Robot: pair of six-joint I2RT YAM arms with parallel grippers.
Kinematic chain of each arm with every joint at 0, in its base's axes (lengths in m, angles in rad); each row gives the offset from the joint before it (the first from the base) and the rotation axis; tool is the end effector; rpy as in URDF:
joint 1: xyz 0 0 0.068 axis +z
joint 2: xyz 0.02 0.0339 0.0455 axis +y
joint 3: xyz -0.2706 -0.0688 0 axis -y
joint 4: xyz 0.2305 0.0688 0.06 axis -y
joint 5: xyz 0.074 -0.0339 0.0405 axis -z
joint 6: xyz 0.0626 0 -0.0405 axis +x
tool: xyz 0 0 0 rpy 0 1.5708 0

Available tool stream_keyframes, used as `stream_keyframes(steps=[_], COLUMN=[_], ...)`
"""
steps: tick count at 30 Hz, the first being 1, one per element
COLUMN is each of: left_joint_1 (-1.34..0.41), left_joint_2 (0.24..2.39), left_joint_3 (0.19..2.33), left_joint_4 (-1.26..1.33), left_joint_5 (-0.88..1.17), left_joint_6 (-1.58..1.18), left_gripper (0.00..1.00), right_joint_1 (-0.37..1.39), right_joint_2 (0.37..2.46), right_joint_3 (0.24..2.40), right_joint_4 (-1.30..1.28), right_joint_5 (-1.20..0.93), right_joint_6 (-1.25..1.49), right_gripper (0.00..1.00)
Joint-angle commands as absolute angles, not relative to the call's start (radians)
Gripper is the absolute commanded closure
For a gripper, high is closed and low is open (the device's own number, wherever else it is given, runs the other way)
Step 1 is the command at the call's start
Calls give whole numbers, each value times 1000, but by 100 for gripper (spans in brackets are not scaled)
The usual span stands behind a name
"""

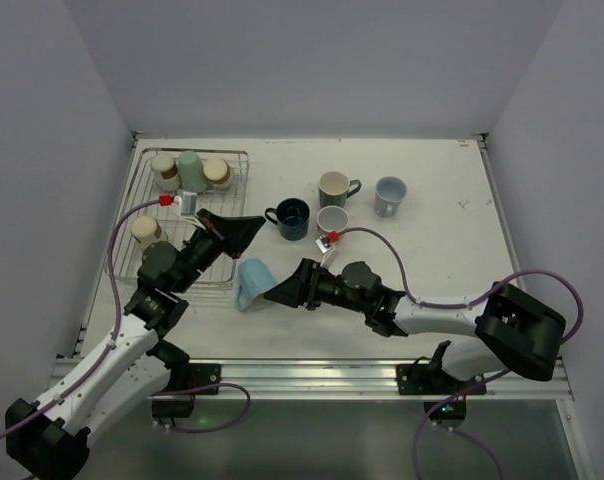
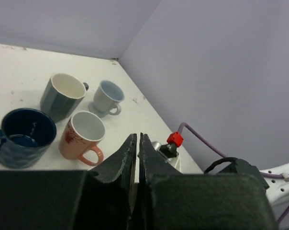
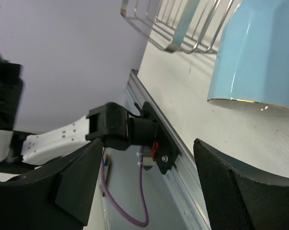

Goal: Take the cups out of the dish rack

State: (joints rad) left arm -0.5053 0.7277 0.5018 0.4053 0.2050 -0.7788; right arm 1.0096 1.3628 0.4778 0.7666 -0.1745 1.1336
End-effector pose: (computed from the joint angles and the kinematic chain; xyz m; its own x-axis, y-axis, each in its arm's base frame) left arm 0.1593 -0.1027 0.3245 -0.3449 -0.5951 -0.7258 0.5718 0.4801 -0.6653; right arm 0.1458 0.2523 0.2219 -0.8651 0.3002 -0.4019 -0.3349 0.2507 0.9083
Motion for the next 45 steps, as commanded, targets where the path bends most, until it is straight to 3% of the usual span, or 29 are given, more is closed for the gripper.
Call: stream_keyframes(steps=[1, 2, 5, 10, 13, 27, 31, 34, 35, 40, 42, 45], left_joint_1=[-509, -509, -509, -509, -509, -509, -509, -508, -509, -508, -506, -508], left_joint_2=[683, 667, 638, 586, 555, 571, 613, 632, 635, 646, 647, 656], left_joint_3=[598, 613, 670, 703, 695, 713, 747, 767, 773, 799, 799, 802], left_joint_4=[183, 149, 19, -104, -120, -175, -198, -207, -216, -229, -216, -196], left_joint_5=[140, 130, 75, 5, 6, 60, 100, 144, 150, 184, 201, 222], left_joint_6=[-618, -598, -536, -462, -460, -627, -709, -762, -779, -810, -819, -821], left_gripper=[86, 78, 65, 53, 42, 13, 10, 9, 9, 8, 8, 8], right_joint_1=[1063, 1074, 1104, 1111, 1114, 1112, 1108, 1100, 1100, 1100, 1100, 1100], right_joint_2=[1434, 1475, 1520, 1621, 1670, 1778, 1812, 1822, 1816, 1764, 1737, 1651], right_joint_3=[558, 571, 607, 669, 683, 775, 792, 785, 775, 730, 698, 646], right_joint_4=[710, 715, 730, 736, 747, 721, 724, 736, 741, 787, 801, 833], right_joint_5=[-110, -109, -71, -23, 23, 250, 270, 275, 278, 290, 290, 290], right_joint_6=[1098, 1104, 1129, 1187, 1232, 1292, 1289, 1276, 1266, 1181, 1139, 1072], right_gripper=[21, 21, 21, 19, 18, 24, 35, 53, 64, 93, 100, 100])
